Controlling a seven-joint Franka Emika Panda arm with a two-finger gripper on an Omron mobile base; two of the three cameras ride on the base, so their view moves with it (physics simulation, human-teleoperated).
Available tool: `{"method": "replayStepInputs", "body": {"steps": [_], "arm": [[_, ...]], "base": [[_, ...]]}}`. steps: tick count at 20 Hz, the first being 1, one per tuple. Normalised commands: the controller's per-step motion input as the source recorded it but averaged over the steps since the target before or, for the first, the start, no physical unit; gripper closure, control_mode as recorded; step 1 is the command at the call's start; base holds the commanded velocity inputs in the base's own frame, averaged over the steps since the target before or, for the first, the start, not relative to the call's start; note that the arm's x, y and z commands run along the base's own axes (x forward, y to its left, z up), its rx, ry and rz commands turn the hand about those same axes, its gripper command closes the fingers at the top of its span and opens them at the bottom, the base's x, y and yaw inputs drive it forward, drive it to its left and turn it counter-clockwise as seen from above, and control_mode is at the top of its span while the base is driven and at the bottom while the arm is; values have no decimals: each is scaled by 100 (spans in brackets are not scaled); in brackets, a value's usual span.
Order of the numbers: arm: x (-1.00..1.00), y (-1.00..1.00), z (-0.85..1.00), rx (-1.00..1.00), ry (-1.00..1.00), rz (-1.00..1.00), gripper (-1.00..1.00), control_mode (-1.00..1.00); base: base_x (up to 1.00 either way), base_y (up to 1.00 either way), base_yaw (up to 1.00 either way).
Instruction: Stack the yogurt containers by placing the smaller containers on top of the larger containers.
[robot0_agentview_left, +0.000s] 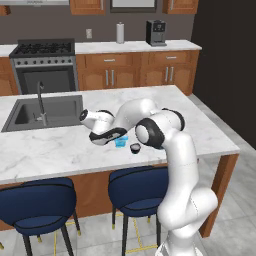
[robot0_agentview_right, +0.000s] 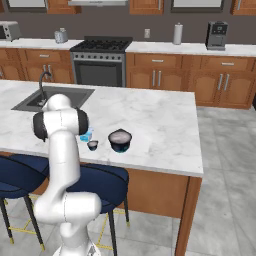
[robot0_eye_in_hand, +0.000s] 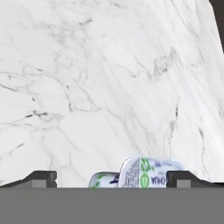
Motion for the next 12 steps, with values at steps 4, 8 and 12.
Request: {"method": "replayStepInputs", "body": {"steps": [4,8,12], "arm": [[5,0,-3,0,0,0,-100,-100],[0,0,-1,0,0,0,-100,-100],[0,0,-1,0,1,0,-100,-100]], "base": [[0,0,0],[0,0,0],[0,0,0]]}}
